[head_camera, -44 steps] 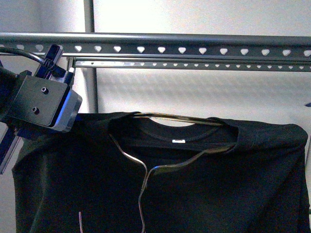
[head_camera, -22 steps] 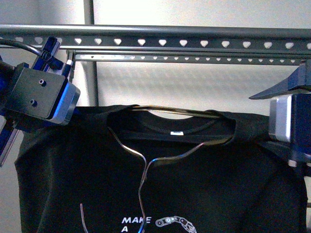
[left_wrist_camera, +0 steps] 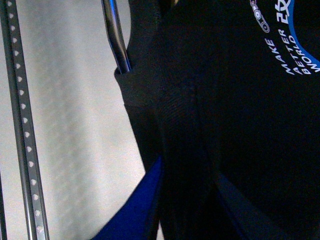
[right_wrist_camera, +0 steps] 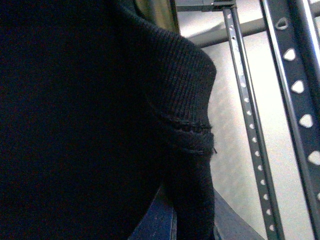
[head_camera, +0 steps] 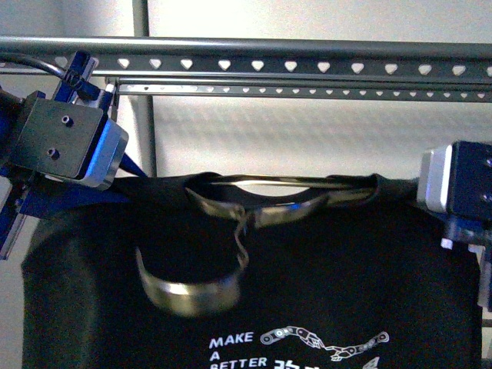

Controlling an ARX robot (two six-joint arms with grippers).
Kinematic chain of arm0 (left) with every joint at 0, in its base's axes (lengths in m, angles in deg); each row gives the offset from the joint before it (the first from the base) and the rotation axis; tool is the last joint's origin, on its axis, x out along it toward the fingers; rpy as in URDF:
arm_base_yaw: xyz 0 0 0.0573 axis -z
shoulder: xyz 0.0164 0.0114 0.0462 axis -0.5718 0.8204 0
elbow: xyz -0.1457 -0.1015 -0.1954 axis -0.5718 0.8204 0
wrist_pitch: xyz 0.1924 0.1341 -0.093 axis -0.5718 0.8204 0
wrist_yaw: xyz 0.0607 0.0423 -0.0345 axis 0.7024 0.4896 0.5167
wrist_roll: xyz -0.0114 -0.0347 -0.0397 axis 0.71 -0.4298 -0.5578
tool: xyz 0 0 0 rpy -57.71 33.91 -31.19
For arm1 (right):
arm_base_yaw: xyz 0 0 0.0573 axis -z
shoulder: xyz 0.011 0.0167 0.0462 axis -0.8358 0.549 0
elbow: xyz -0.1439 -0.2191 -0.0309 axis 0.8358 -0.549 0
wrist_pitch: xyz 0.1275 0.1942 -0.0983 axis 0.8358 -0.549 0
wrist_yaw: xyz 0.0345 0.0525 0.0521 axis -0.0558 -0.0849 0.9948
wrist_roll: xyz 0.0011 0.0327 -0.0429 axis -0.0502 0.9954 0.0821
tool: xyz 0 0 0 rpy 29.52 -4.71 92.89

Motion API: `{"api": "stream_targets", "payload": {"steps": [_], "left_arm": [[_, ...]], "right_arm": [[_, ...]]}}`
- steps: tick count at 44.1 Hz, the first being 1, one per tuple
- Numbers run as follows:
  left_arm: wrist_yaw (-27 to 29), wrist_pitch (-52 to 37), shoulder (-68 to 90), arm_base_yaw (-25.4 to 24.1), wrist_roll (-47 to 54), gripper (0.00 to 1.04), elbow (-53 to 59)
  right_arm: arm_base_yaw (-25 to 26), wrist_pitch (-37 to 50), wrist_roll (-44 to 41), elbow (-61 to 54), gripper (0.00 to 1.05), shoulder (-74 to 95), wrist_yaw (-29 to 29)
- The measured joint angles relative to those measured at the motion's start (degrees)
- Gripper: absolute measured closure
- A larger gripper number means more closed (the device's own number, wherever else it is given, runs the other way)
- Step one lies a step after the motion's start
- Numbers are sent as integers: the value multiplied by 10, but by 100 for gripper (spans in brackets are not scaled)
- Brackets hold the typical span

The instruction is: Hang clothes on hanger

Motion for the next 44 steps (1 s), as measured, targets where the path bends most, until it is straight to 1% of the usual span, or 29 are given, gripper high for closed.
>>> {"api": "stream_targets", "payload": {"steps": [4, 5, 8, 11, 13, 14, 15, 16, 17, 18, 19, 20, 21, 22, 23, 24, 25, 26, 27, 28, 30, 31, 33, 36, 38, 39, 41, 43, 44], "left_arm": [[-1, 0, -1, 0, 0, 55, 0], [-1, 0, -1, 0, 0, 53, 0], [-1, 0, -1, 0, 0, 43, 0], [-1, -1, -1, 0, 0, 28, 0], [-1, -1, -1, 0, 0, 20, 0], [-1, -1, -2, 0, 0, 16, 0], [-1, -1, -2, 0, 0, 11, 0], [-3, -3, -2, 0, -1, 9, 0], [-9, -31, -2, -1, -27, 6, 9], [-11, -55, -2, -3, -46, 5, 17], [-3, -140, -3, -4, -121, 5, 41], [12, -193, -3, -6, -198, 7, 54], [38, -267, -2, -9, -306, 7, 68], [56, -307, 0, -12, -360, 7, 72], [82, -359, 3, -17, -493, 6, 72], [101, -384, 3, -20, -568, 6, 72], [122, -410, 0, -26, -676, 7, 70], [134, -421, -3, -30, -745, 7, 68], [152, -428, -8, -36, -843, 7, 66], [158, -431, -12, -40, -902, 7, 65], [167, -447, -24, -47, -1056, 7, 66], [166, -447, -26, -49, -1067, 7, 66], [161, -460, -37, -54, -1153, 7, 71], [159, -483, -49, -58, -1212, 7, 78], [226, -429, -69, -54, -1213, 14, 78], [244, -412, -76, -53, -1210, 16, 81], [297, -362, -106, -48, -1184, 23, 104], [345, -350, -142, -36, -1153, 32, 153], [354, -354, -154, -30, -1142, 35, 173]], "right_arm": [[24, -8, -13, -35, 100, -2, 21], [29, -10, -17, -43, 100, -2, 27], [45, -19, -31, -67, 100, -2, 39], [66, -34, -35, -81, 100, 3, 44], [81, -33, -21, -82, 100, 10, 37], [90, -35, -5, -79, 100, 15, 23], [99, -52, 25, -69, 100, 18, 2], [102, -61, 35, -64, 100, 18, -5], [108, -84, 59, -53, 100, 19, -23], [111, -96, 72, -46, 100, 19, -31], [121, -138, 113, -26, 100, 19, -44], [127, -169, 135, -11, 100, 19, -50], [137, -215, 178, 11, 100, 19, -58], [143, -246, 219, 27, 100, 19, -70], [150, -293, 263, 51, 100, 19, -78], [153, -313, 299, 64, 100, 17, -76], [160, -354, 358, 81, 100, 14, -62], [162, -374, 382, 91, 100, 13, -56], [164, -400, 430, 105, 100, 10, -48], [165, -413, 468, 114, 101, 9, -44], [166, -438, 538, 139, 101, 6, -38], [167, -443, 564, 149, 101, 5, -38], [167, -450, 602, 166, 101, 5, -38], [167, -453, 676, 197, 101, 5, -37], [167, -451, 710, 211, 101, 5, -34], [166, -450, 731, 219, 101, 5, -31], [165, -447, 768, 239, 101, 6, -26], [165, -444, 810, 256, 101, 8, -21], [165, -443, 831, 268, 101, 9, -20]]}}
